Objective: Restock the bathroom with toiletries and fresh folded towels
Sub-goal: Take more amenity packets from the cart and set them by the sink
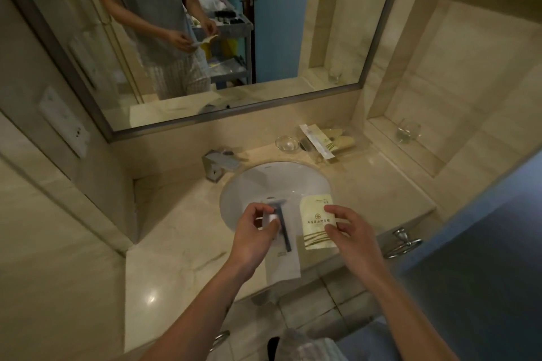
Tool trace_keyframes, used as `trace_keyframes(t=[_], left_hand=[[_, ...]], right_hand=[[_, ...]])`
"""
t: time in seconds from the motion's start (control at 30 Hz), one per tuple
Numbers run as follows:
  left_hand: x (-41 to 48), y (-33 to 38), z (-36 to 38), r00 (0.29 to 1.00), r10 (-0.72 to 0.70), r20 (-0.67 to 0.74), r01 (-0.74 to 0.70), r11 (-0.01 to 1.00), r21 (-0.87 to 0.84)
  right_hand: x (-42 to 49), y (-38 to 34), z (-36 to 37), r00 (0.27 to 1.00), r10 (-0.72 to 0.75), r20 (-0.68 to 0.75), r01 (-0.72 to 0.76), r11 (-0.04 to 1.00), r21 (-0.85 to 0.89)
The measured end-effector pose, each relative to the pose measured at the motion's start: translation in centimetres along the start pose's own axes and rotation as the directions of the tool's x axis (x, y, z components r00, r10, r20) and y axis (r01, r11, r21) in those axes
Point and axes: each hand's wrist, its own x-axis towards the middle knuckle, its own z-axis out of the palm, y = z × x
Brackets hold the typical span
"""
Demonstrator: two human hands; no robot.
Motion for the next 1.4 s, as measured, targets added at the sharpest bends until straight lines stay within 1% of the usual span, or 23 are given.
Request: trace_keyframes(t=[0.27,0.5,0.8,1.07,1.23,1.4], left_hand=[[1.0,1.1,1.1,1.0,-0.006,0.028,0.005,1.0,0.03],[2.4,1.1,2.2,0.998,0.033,0.061,-0.034,0.999,0.023],[6.9,2.2,5.1,0.99,0.067,0.122,-0.071,0.997,0.028],[12.8,2.7,8.4,0.993,0.043,0.113,-0.046,0.999,0.025],[18.7,2.7,12.5,0.996,0.027,0.09,-0.028,0.999,0.015],[25.3,2.2,17.7,0.996,-0.081,0.027,0.081,0.997,0.009]], right_hand=[[1.2,-0.4,-1.2,0.999,0.025,-0.044,-0.025,1.0,-0.006],[2.2,-0.7,-2.0,0.997,0.017,-0.07,-0.017,1.0,-0.008],[6.4,-0.9,-3.8,0.993,0.018,-0.116,-0.024,0.999,-0.046],[14.0,-0.4,-5.4,0.995,0.026,-0.094,-0.032,0.998,-0.062],[21.5,0.1,-7.5,0.997,0.046,-0.06,-0.048,0.998,-0.037],[29.8,1.1,-10.3,0.996,0.089,-0.011,-0.089,0.995,-0.041]])
